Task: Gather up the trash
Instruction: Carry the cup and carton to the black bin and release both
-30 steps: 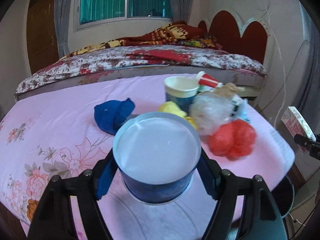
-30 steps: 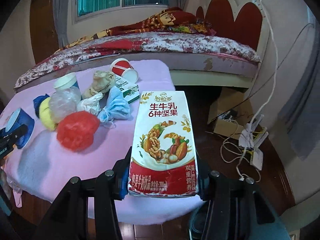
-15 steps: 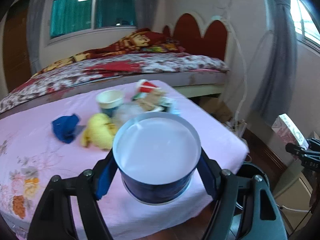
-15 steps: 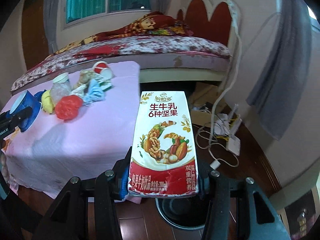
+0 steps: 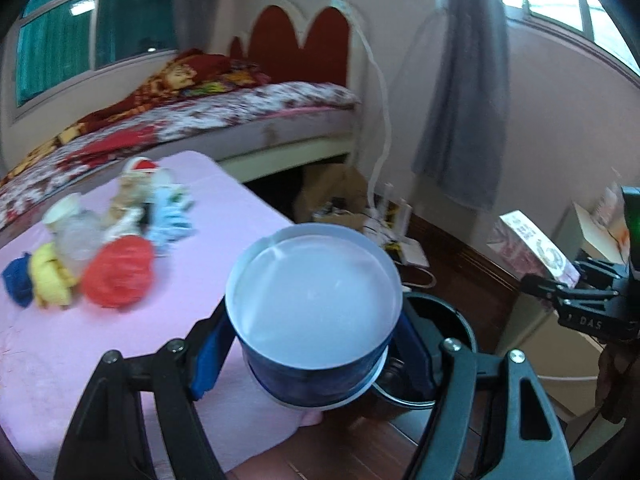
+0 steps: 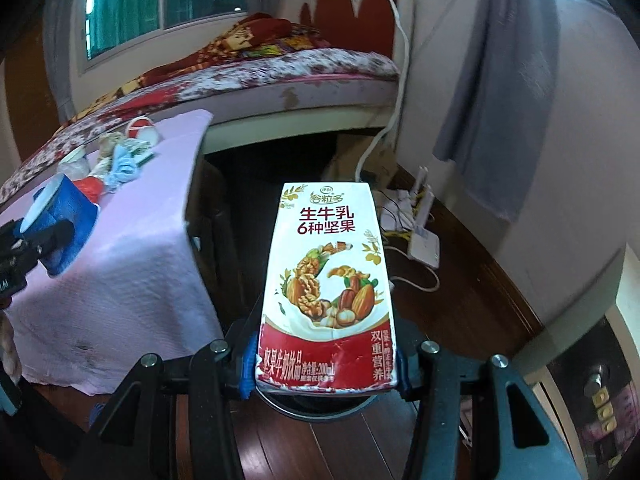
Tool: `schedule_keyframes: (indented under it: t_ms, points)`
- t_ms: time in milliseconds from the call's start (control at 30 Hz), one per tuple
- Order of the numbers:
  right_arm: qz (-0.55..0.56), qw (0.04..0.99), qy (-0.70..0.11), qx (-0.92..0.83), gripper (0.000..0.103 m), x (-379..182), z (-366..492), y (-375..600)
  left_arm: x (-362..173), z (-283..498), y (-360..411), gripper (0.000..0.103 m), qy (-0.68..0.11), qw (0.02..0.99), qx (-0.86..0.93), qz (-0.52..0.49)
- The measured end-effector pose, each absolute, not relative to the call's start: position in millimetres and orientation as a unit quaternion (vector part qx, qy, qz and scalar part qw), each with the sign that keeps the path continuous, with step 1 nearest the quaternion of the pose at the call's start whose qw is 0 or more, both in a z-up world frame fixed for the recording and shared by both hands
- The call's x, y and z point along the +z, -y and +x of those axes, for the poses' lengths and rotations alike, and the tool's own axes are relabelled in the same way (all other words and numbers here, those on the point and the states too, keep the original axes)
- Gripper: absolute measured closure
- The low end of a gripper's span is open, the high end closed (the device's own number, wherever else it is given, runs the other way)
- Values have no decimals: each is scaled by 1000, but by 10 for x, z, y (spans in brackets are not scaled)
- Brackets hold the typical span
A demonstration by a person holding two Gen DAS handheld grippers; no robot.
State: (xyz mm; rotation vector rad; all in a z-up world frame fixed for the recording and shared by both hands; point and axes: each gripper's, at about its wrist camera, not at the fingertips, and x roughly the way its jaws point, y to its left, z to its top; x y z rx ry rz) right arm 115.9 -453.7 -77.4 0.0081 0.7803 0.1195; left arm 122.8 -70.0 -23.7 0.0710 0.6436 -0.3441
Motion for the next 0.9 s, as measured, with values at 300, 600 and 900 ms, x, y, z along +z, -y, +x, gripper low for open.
schedule_keyframes:
  t_ms: [300,600,900]
  points:
    - [8,910,-411,62,50,-1149,1088,4775,-556,1263,1305,28,-351,906,-229,60]
    - [-23,886,-455,84,50,-1705,1219,4767,-953,1484,1643,28,-392,881,-254,72]
    - [-53,868,-479,121,50,-2158,1474,4705,-1388,1650,1748,28,-442,854,-265,65]
